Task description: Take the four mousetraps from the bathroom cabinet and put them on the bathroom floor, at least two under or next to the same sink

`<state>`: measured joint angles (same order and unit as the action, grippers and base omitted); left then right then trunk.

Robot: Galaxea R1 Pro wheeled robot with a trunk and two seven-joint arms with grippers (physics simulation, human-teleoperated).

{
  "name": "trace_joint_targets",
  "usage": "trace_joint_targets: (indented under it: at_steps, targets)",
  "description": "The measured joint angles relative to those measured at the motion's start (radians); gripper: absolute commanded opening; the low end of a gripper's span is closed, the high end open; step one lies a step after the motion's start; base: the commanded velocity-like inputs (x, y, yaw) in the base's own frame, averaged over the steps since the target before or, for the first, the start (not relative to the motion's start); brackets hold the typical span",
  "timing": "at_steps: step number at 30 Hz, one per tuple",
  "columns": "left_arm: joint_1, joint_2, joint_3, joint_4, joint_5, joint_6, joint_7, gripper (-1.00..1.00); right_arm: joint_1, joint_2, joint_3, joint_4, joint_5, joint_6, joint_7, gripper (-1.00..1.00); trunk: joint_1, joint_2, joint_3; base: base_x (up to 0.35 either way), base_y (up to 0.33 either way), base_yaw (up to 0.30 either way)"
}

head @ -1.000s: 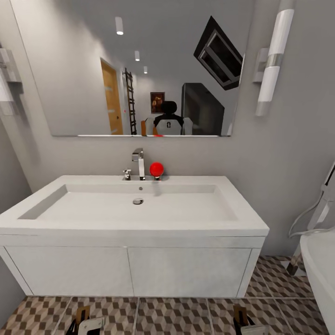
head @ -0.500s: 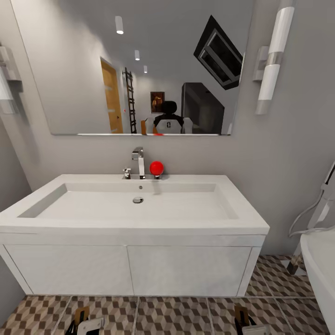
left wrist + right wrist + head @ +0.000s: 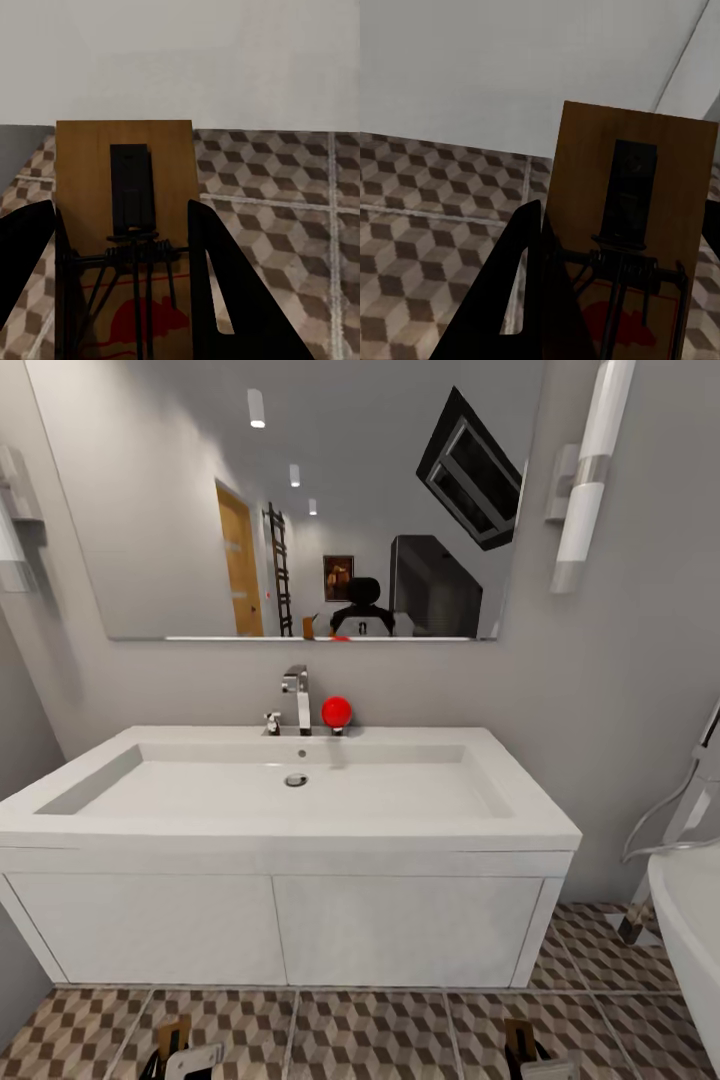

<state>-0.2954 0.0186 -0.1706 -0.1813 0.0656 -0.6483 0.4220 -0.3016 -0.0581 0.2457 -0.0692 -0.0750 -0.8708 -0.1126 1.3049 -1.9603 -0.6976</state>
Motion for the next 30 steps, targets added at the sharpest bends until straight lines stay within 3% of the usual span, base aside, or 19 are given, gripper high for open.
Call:
trace_joint_targets:
  at_steps: [30]
  targets:
    - [0.000, -0.001, 0.000, 0.000, 0.000, 0.001, 0.000, -1.00, 0.000, 0.000, 0.002, 0.000, 0.000, 0.001, 0.000, -1.00, 0.115, -0.210, -0.094, 0.000, 0.000, 0.000]
